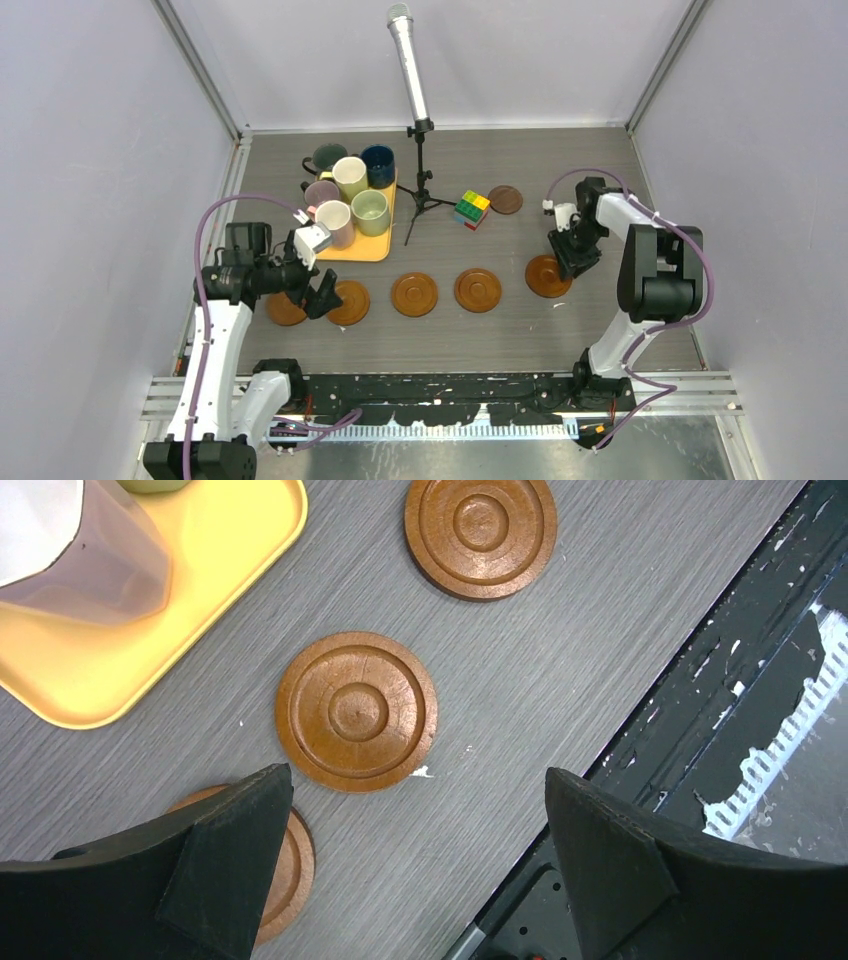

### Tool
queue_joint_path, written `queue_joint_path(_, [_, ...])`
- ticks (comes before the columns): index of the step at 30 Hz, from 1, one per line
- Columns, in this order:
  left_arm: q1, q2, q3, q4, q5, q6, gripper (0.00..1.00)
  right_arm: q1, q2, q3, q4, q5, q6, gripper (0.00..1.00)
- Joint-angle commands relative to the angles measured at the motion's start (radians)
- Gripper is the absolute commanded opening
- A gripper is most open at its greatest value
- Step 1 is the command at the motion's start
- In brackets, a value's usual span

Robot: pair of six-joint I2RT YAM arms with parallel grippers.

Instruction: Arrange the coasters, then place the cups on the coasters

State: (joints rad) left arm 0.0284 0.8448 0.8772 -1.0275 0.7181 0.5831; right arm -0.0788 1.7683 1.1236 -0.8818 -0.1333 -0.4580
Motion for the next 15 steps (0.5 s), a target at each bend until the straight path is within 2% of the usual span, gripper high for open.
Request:
queue_joint_path(1, [-0.001,-0.005,0.053,-0.032,0.025,-0.01,1.0,0.054,-0.074,-0.029,0.038,-0.052,0.015,0.4])
queue_joint_path(7, [-0.001,-0.017,0.055,-0.04,0.007,-0.01,1.0,0.135,-0.07,-0.044,0.041,-0.018,0.038,0.38])
queue_joint_path(15, [-0.001,-0.022,0.049,-0.037,-0.005,-0.005,1.0,0.137,-0.108,-0.129,0.033,0.02,0.008,0.36])
